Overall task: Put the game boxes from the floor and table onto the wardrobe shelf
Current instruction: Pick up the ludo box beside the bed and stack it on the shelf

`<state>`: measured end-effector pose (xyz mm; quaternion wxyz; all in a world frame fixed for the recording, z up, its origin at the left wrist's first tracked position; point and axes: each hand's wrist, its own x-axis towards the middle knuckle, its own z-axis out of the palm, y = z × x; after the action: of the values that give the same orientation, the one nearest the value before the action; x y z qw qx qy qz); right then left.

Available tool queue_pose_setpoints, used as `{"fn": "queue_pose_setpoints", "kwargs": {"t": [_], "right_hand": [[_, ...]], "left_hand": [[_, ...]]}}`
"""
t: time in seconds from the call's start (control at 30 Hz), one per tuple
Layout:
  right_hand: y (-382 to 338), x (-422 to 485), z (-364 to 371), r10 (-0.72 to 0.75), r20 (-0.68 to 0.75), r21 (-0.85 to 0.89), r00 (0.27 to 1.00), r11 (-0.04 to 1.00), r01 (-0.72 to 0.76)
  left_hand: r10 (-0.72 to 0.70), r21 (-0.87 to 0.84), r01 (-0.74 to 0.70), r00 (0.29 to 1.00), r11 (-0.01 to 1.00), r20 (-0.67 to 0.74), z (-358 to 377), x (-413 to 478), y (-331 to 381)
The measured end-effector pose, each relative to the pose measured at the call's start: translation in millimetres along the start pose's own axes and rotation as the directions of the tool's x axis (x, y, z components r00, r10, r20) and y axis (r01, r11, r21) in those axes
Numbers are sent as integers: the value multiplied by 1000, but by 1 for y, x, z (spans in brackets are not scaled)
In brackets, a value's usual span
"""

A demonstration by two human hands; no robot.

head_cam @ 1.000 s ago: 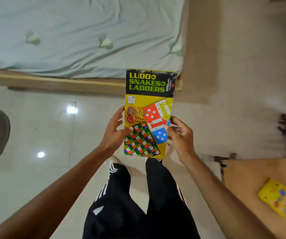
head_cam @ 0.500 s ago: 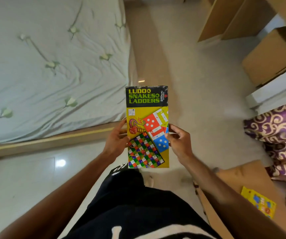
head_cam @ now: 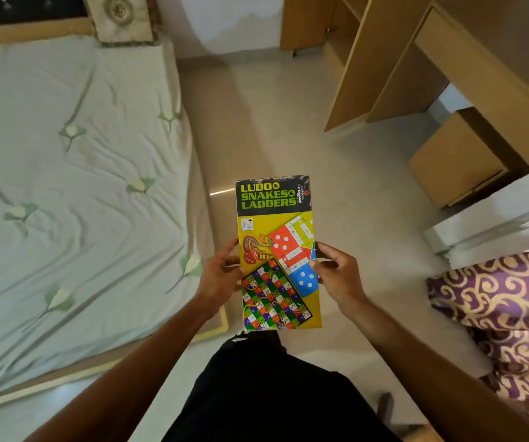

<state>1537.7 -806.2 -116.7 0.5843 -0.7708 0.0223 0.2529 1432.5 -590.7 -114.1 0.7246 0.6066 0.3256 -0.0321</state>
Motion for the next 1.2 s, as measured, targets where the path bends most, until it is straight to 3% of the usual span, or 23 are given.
{"fn": "queue_pose_setpoints", "kwargs": {"t": [0.43, 0.7, 0.93, 1.2], "right_hand": [[-126, 316, -37, 12, -27, 82, 1000, 997, -10], [-228, 522, -45, -16, 58, -47, 998, 999, 19], [-324, 691, -33, -58, 102, -68, 993, 996, 65], [-420, 902, -5, -88, 32, -67, 996, 994, 90]], "left_hand": [[24, 48, -23, 1000, 999, -4, 61, 294, 169], [60, 46, -55, 990, 997, -125, 87, 465, 283], [74, -54, -85, 980, 995, -185, 89, 610, 379], [79, 15, -78, 993, 997, -88, 73, 820, 498]]}}
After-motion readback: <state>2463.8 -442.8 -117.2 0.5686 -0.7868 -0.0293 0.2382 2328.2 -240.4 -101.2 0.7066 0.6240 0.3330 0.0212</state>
